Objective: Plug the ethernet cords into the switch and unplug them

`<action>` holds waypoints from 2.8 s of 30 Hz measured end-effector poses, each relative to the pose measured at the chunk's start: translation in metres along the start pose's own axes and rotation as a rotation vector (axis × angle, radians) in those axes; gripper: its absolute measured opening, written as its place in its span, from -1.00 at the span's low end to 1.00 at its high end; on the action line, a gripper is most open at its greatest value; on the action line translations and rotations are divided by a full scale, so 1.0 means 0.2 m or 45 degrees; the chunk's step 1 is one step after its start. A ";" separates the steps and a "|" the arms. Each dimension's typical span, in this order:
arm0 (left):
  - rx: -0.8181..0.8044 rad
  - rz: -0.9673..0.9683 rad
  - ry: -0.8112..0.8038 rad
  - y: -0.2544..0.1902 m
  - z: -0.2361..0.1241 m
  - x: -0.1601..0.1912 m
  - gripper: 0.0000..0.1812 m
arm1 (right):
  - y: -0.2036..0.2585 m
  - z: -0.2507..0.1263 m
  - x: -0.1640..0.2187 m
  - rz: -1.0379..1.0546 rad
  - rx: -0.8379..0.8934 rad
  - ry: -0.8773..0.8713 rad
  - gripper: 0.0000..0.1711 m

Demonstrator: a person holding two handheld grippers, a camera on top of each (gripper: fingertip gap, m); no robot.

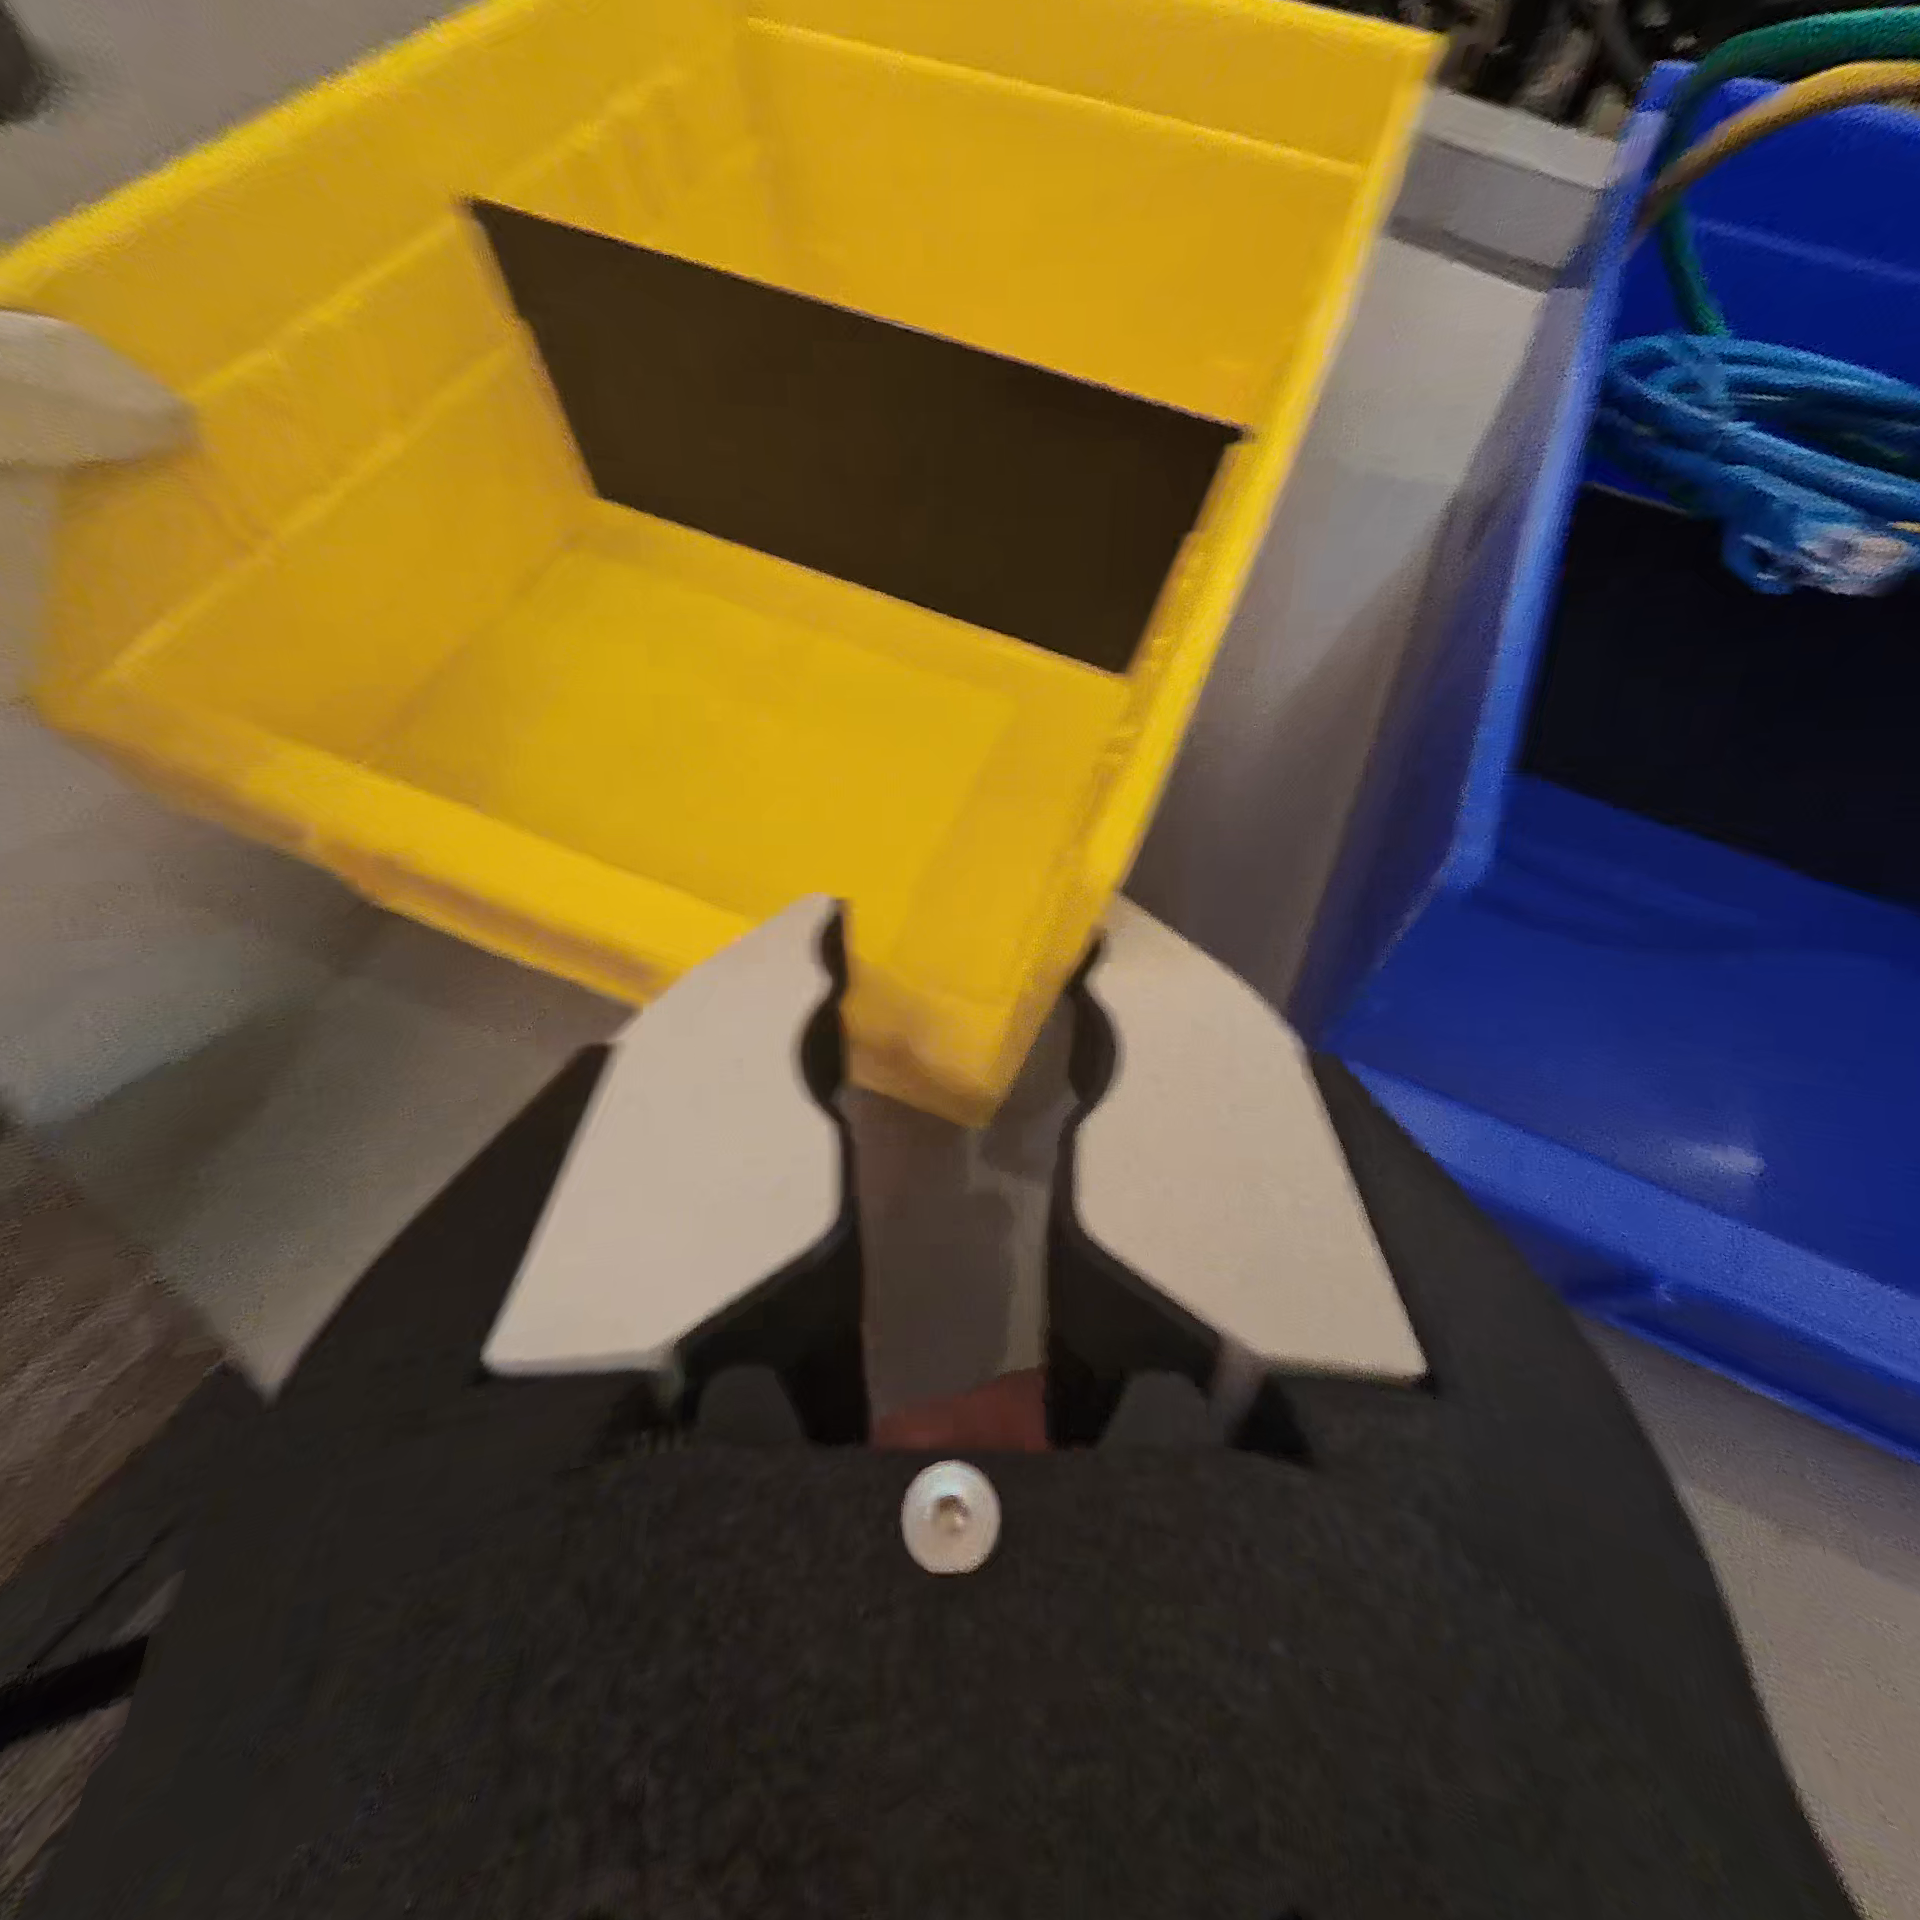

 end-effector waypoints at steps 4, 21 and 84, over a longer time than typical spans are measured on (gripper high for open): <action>-0.084 0.019 -0.174 0.05 -0.14 -0.07 -0.98 | -0.02 -0.01 -0.04 -0.014 0.031 0.054 -0.92; 0.273 0.028 -0.672 -1.24 -0.73 -0.84 -0.92 | -0.99 -1.31 -0.47 -0.137 0.552 -0.465 -0.96; 0.138 -0.104 -0.121 -0.22 0.32 -0.17 -0.95 | -0.28 0.04 -0.04 0.040 0.147 -0.087 -0.86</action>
Point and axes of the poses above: each gripper's, where its closed fingertips meet, z out along the fingers, x out of its underside, y = z × x across the jaws, the point moved 6 cm from there along -z, back along the fingers, and after that the axes turned 13 degrees about -x, right-handed, at the moved point
